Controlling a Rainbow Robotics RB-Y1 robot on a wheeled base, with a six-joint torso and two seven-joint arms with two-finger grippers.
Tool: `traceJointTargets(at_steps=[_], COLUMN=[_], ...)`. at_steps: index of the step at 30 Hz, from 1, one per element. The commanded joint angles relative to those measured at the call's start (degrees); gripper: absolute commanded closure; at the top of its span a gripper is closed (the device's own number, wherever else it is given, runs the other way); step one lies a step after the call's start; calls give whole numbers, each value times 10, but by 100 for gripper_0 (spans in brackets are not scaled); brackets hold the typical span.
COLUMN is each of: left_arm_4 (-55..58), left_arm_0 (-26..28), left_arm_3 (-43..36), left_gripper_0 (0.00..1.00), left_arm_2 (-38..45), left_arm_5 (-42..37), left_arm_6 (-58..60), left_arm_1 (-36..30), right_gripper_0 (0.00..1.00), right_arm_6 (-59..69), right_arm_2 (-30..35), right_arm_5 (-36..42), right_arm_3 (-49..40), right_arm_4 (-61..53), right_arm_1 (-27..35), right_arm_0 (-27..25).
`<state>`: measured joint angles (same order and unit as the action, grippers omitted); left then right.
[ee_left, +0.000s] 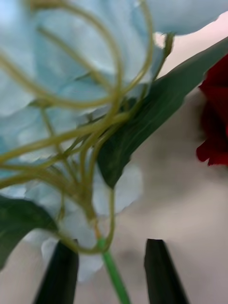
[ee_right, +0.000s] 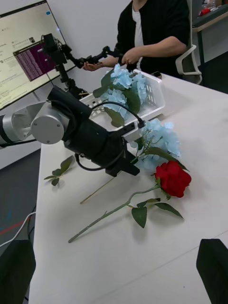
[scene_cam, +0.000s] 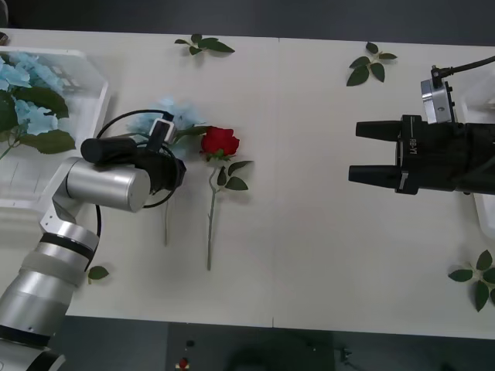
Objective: Put the red flowers into the right box and the blue flowers into the left box
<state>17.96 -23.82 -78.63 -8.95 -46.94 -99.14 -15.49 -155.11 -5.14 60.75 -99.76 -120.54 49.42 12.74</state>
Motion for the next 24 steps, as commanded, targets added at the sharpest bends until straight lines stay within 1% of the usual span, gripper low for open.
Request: traceJointTargets(at_steps=[1, 5, 8, 11, 15, 17, 19, 20, 22, 24], left_arm_4=[-6, 3, 9, 14, 22, 24, 26, 26, 30, 31], left_arm_0=[-25, -27, -25, -16, 14, 28, 48, 54, 69, 76], left_arm_3=[-5, -14, -43, -82, -159, -203, -271, -289, -360, -401], left_gripper_0=[100, 100, 100, 100, 100, 100, 100, 100, 100, 100], left_arm_2=[-18, -19, -19, -16, 9, 24, 54, 66, 112, 153], left_arm_5=[21, 28, 29, 29, 27, 11, -30, -41, -94, -133], left_arm_6=[10, 11, 11, 11, 11, 11, 11, 11, 11, 11], left_arm_1=[-2, -2, -2, -10, -27, -38, -53, -57, -73, -84], right_gripper_0=[0, 0, 0, 0, 0, 0, 0, 0, 0, 0], right_arm_6=[1, 1, 1, 1, 1, 1, 1, 1, 1, 1], right_arm_2=[5, 5, 5, 5, 5, 5, 5, 5, 5, 5], right_arm_5=[-1, -1, -1, -1, -1, -1, -1, -1, -1, -1], right_arm_3=[-18, -18, -18, -18, -18, -18, -18, -18, -18, -18], right_arm_4=[-1, -1, -1, -1, -1, -1, -1, -1, -1, -1], right_arm_1=[16, 16, 16, 16, 16, 16, 16, 16, 16, 16], right_arm_0=[4, 4, 4, 4, 4, 4, 4, 4, 4, 4])
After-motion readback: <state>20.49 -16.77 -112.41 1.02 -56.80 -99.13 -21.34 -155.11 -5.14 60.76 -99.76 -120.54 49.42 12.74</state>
